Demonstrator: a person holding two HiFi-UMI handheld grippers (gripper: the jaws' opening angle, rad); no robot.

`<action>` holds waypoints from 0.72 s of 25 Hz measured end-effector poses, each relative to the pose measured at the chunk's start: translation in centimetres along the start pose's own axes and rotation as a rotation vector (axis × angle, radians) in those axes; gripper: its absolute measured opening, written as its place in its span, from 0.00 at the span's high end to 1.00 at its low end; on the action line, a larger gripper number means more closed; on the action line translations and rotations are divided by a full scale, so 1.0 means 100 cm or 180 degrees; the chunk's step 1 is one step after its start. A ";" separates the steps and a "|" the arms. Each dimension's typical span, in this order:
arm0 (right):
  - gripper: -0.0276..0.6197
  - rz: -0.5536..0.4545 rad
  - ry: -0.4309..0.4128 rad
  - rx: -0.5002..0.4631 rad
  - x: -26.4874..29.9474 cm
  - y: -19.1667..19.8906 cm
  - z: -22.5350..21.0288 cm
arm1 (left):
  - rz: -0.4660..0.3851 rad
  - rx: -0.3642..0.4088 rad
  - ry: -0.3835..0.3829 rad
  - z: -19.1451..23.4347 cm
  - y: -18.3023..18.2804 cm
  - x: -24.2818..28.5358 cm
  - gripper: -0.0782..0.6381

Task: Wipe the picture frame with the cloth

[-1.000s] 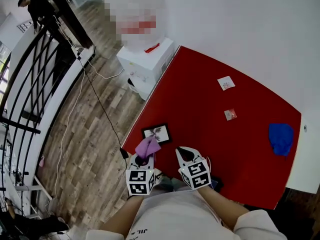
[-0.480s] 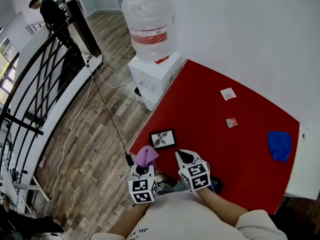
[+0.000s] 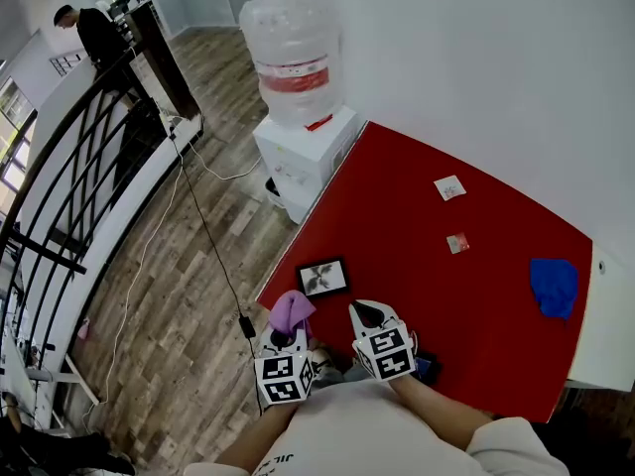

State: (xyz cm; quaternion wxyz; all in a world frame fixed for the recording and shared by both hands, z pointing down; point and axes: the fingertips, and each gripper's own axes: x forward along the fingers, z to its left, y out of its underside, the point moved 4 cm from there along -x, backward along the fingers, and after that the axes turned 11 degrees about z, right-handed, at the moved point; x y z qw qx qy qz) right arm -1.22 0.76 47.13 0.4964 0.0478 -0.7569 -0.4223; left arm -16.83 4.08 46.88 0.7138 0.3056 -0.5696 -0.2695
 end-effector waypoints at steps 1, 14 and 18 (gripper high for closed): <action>0.95 -0.0006 -0.0002 0.0000 -0.001 0.000 0.000 | 0.0002 0.0001 0.0004 -0.001 0.000 0.000 0.80; 0.95 -0.0038 0.0000 -0.0008 -0.002 0.000 0.000 | -0.0014 0.0103 -0.0016 -0.002 -0.001 -0.001 0.80; 0.95 -0.0039 -0.0001 -0.0012 -0.001 -0.004 0.002 | -0.0020 0.0104 -0.0010 0.000 -0.004 -0.002 0.80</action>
